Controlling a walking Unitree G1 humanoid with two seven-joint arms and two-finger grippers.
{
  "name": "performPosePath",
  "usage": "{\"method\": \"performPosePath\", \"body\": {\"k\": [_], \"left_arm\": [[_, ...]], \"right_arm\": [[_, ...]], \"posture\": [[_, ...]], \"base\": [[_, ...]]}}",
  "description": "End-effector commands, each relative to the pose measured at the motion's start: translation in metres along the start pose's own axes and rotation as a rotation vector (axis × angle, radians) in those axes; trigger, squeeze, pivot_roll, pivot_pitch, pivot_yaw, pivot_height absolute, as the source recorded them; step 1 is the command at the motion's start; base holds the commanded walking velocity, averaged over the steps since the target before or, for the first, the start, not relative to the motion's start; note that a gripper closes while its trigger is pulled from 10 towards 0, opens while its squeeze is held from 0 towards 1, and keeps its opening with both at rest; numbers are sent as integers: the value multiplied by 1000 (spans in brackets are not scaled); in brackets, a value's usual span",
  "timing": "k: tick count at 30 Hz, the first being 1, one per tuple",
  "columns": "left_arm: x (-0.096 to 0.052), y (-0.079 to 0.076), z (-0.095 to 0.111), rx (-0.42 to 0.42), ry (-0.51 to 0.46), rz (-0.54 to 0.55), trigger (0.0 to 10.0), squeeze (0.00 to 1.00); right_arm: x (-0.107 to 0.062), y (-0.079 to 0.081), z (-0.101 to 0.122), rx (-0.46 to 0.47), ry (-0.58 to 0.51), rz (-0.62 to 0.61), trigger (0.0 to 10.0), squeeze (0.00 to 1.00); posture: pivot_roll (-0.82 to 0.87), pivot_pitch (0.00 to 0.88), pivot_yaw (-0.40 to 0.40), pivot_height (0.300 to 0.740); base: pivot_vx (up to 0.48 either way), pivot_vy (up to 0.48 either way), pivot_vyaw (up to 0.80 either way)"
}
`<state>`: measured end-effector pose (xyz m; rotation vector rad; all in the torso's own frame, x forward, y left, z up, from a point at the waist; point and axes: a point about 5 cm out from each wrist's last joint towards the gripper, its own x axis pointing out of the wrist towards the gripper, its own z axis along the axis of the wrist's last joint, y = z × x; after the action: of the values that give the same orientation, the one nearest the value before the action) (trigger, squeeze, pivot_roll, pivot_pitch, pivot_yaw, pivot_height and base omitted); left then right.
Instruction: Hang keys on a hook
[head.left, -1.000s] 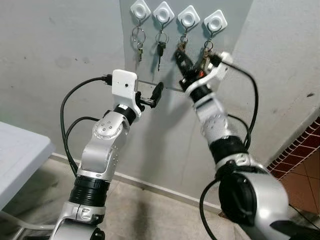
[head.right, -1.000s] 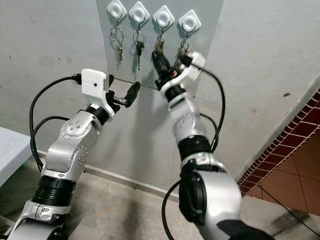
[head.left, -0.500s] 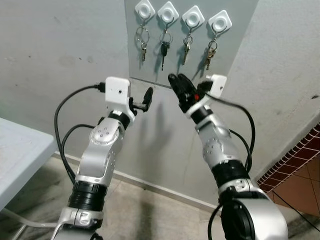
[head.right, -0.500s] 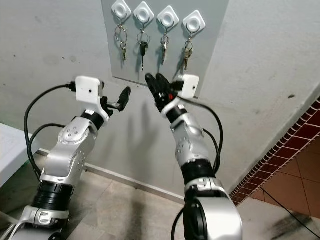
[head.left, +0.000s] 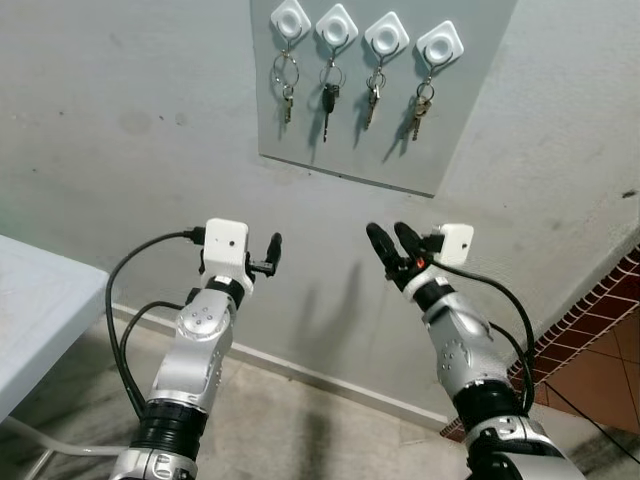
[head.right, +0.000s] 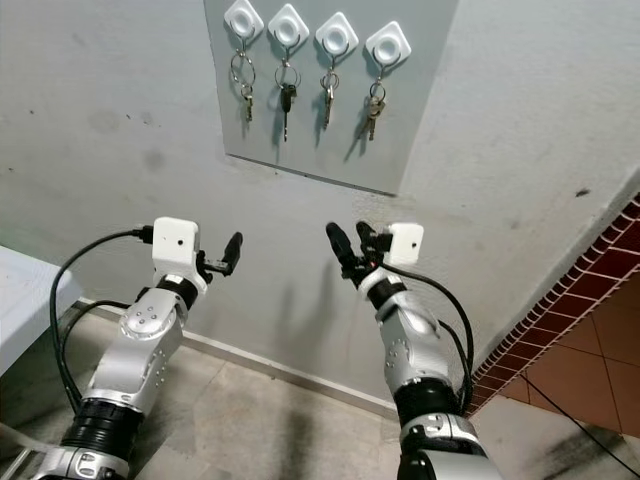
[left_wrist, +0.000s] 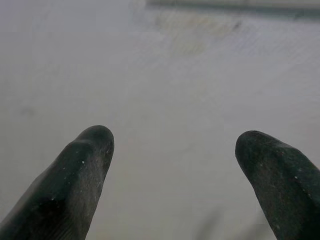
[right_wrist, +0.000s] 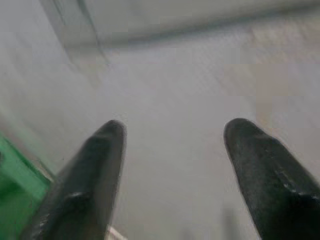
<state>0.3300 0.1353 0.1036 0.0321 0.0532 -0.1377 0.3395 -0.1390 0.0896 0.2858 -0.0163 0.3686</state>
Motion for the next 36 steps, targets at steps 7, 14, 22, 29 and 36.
{"method": "performPosePath", "body": {"k": [7,14,22,29,36], "left_arm": [[-6,12,-37,-29,84,74,10000,0],[-10,16,-61,-15,155,106,10000,0],[-21,10,-85,65,230,87,10000,0],[-35,8,-105,24,319,58,10000,0],[-55,8,-129,-1,437,43,10000,0]], "right_arm": [[-23,-18,-31,-24,122,-139,10000,1000],[-41,-30,-51,-50,229,-218,10000,1000],[-68,-40,-76,-53,344,-293,10000,1000],[-88,-42,-93,-64,439,-335,10000,1000],[-107,-44,-108,-89,532,-375,10000,1000]], "posture": [[37,14,-27,740],[38,3,-27,740],[29,0,-16,740],[26,0,-15,740],[17,0,-12,740]], "base": [[0,0,0],[0,0,0],[0,0,0],[0,0,0],[0,0,0]]}}
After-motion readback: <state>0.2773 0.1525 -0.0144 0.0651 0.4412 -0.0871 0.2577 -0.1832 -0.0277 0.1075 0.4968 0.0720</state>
